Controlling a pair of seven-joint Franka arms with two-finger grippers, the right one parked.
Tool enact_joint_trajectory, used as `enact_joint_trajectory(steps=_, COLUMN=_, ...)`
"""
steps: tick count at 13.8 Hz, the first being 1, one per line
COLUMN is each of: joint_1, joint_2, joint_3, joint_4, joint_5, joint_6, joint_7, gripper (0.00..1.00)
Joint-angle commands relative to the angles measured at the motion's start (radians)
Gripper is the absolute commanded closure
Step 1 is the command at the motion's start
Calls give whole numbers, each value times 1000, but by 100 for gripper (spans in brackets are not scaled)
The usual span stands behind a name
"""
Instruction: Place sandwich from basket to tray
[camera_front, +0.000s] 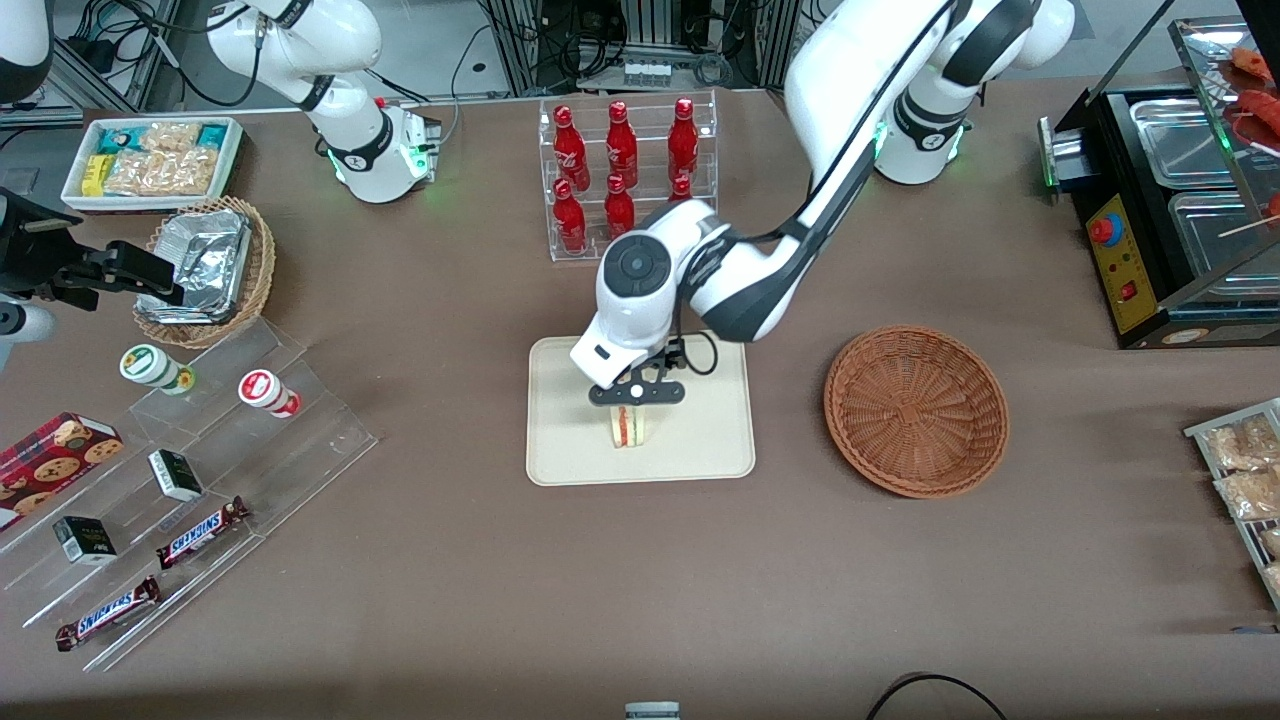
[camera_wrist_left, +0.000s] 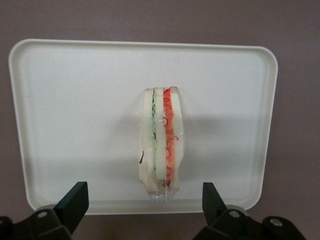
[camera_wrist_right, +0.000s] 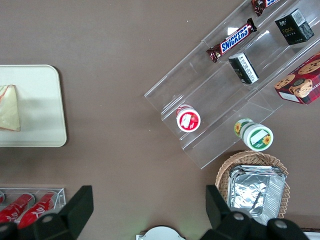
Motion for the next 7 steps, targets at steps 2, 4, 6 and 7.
enact_joint_trajectory(steps=2, joint_1=99, joint_2=-153, joint_3=3, joint_4=-25, joint_5=4, joint_6=-99, joint_7=-60, gripper=0)
enact_joint_trajectory(steps=4, joint_1=147, joint_2=-215, joint_3=3, joint_4=-28, joint_5=9, joint_6=-185, joint_7=-57, gripper=0)
enact_joint_trajectory(steps=6, joint_1=224, joint_2=-272, joint_3=1, joint_4=-37, joint_5=7, joint_6=-236, joint_7=-42, gripper=0)
enact_joint_trajectory(steps=7, joint_1=248, joint_2=-301, joint_3=1, joint_4=-40, joint_5=7, joint_6=-265, joint_7=-40, gripper=0)
